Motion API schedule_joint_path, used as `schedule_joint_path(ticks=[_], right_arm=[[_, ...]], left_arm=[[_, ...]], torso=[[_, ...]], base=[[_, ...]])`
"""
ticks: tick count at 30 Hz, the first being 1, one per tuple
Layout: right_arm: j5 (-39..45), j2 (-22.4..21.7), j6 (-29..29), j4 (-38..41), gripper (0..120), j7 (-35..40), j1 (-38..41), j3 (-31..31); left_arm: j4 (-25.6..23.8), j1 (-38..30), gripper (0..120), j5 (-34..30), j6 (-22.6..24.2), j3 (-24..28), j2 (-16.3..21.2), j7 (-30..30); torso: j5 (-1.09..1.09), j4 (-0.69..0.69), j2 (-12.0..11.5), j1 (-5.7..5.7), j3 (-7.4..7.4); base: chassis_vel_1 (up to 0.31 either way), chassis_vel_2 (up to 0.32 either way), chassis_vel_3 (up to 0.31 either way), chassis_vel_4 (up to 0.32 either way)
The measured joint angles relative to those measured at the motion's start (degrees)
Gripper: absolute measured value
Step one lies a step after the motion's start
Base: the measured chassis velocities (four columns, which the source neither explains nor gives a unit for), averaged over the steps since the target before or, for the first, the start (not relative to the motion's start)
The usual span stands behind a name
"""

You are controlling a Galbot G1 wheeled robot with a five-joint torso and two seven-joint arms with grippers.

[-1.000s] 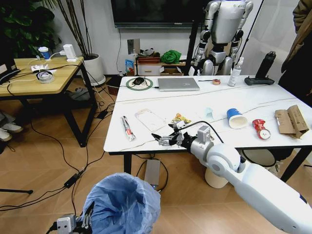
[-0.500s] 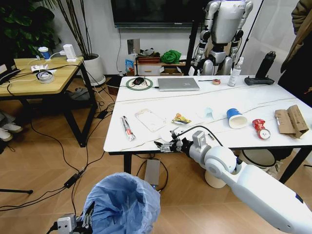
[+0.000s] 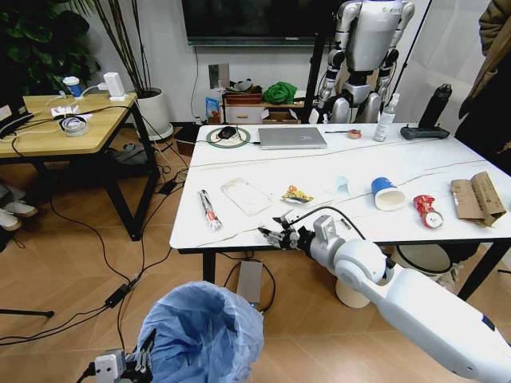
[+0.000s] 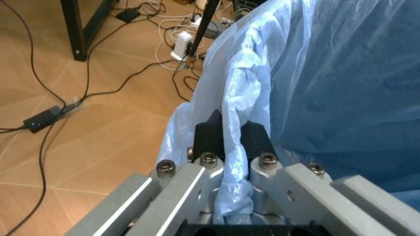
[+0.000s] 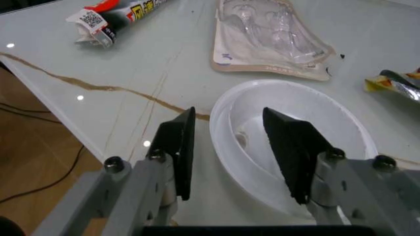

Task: Pick up the trash bin and place the trash from the table into it.

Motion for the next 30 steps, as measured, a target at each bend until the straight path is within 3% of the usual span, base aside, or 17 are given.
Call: schedule_joint_path(ticks=[2, 6, 11, 18, 24, 30], right_arm=[[-0.03, -0.01, 0.00, 0.00, 35, -0.01, 0.00, 0.00], [-0.25, -0.09, 0.00, 0.01, 15, -0.04, -0.17, 0.05], [-0.47, -0.08, 0.02, 0.07, 0, -0.06, -0.48, 0.16], [0.75, 0.00, 1.73, 1.36, 0, -1.46, -0.53, 1.88], [10.29, -0.12, 8.88, 9.80, 0, -8.32, -0.70, 3.23], [14.45, 0.21, 15.89, 16.52, 0, -16.86, -2.99, -1.21]], left_arm=[[0.00, 0.00, 0, 0.00, 0.02, 0.03, 0.00, 0.00], [0.00, 0.11, 0, 0.01, 0.05, 0.06, 0.15, -0.01], [-0.04, 0.23, 0, 0.01, 0.08, 0.12, 0.32, -0.02], [-0.37, 0.49, 0, 0.08, 0.12, 0.68, 0.38, -0.02], [-0.71, 0.73, 0, 0.08, 0.12, 0.84, 0.26, 0.00], [-1.25, 0.71, 0, 0.01, 0.12, 1.40, -0.37, 0.02]], torso=[[0.00, 0.00, 0.00, 0.00, 0.00], [0.00, 0.00, 0.00, 0.00, 0.00], [0.00, 0.00, 0.00, 0.00, 0.00], [0.01, -0.01, -0.01, 0.00, 0.00], [-0.01, 0.01, -0.01, 0.00, 0.00], [-0.01, 0.00, -0.01, 0.00, -0.01]], base=[[0.000, 0.000, 0.000, 0.000], [0.000, 0.000, 0.000, 0.000], [0.000, 0.000, 0.000, 0.000], [0.000, 0.000, 0.000, 0.000], [0.000, 0.000, 0.000, 0.000], [0.000, 0.000, 0.000, 0.000]])
